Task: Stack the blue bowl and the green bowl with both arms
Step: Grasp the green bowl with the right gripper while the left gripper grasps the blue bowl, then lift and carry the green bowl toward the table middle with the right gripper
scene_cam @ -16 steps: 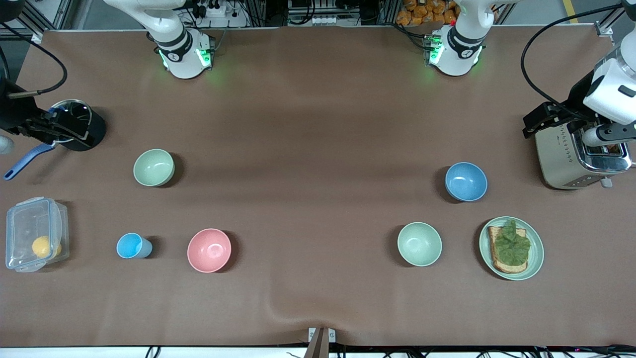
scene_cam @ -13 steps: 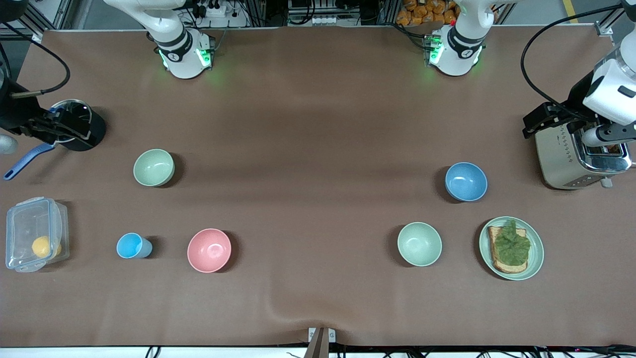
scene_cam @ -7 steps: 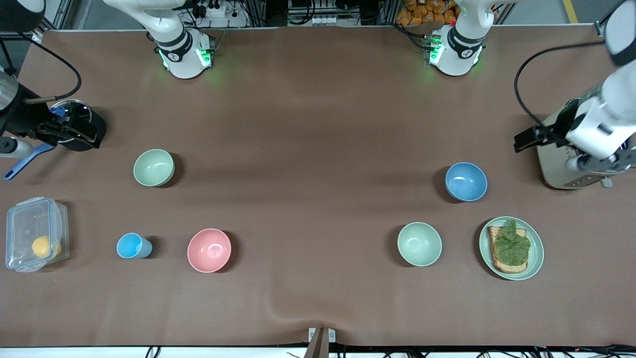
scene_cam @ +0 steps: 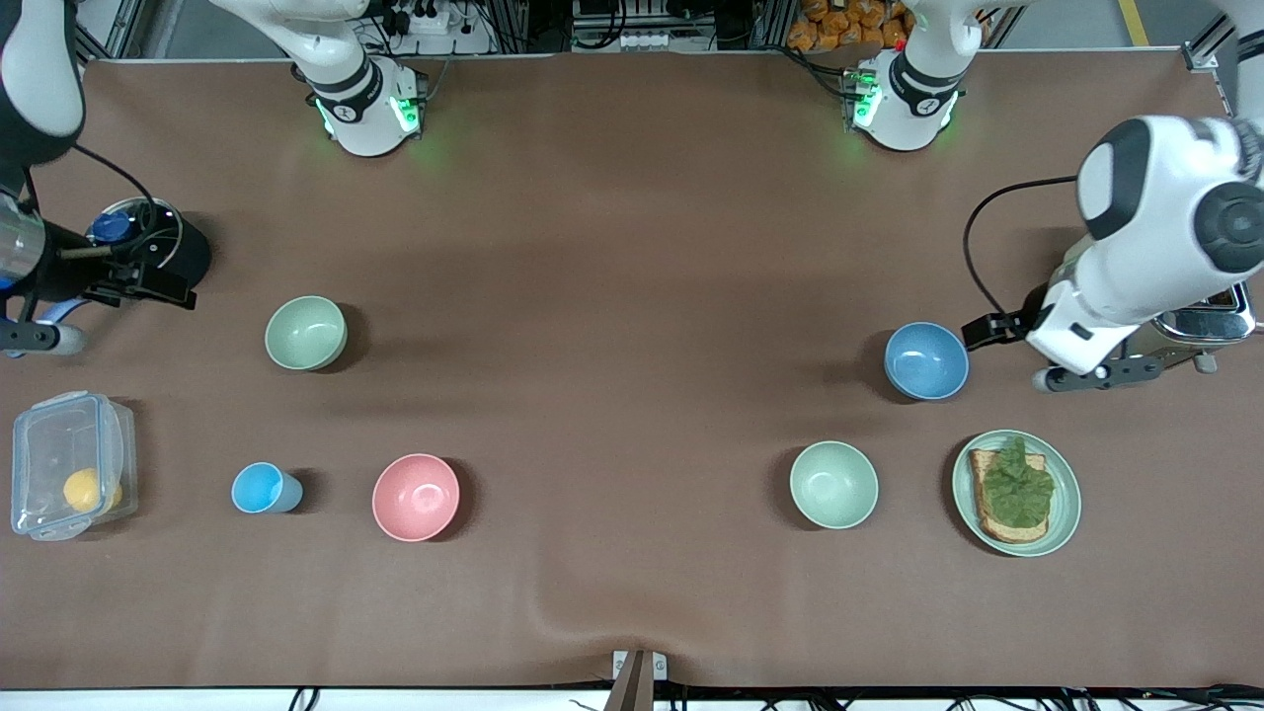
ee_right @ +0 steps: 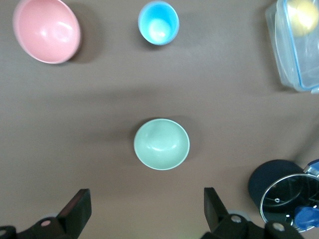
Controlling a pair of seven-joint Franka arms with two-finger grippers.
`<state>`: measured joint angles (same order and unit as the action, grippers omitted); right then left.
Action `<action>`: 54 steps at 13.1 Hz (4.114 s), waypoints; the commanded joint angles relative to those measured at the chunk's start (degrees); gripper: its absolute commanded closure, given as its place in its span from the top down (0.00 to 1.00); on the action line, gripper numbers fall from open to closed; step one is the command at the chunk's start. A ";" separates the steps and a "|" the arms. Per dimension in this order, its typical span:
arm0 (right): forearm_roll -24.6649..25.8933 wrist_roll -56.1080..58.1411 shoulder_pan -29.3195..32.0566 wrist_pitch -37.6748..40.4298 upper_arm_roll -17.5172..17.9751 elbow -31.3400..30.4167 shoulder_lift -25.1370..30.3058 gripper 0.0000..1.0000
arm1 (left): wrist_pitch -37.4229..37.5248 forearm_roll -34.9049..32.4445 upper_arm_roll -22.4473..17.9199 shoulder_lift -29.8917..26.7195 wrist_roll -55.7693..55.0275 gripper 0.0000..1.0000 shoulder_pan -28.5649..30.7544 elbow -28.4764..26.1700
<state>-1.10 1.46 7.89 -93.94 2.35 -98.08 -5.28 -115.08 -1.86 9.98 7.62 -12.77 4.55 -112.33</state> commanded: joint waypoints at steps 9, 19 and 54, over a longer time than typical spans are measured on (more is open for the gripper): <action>-0.31 6.26 3.17 -31.29 0.72 -28.74 -2.70 1.00 | -21.23 -1.13 0.04 9.77 0.47 1.00 3.89 -11.60; 0.31 17.70 8.72 -42.02 0.72 -29.71 -13.18 0.64 | -23.70 -1.22 0.04 14.44 4.85 1.00 6.60 -9.93; -19.29 -65.42 -40.57 -51.22 6.61 -21.98 -14.91 0.00 | -3.61 0.28 5.31 13.03 3.99 0.00 4.61 11.75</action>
<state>-18.92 -60.08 -29.31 -140.30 9.59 -121.09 -16.69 -124.82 -1.80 14.92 20.80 -8.02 10.99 -105.86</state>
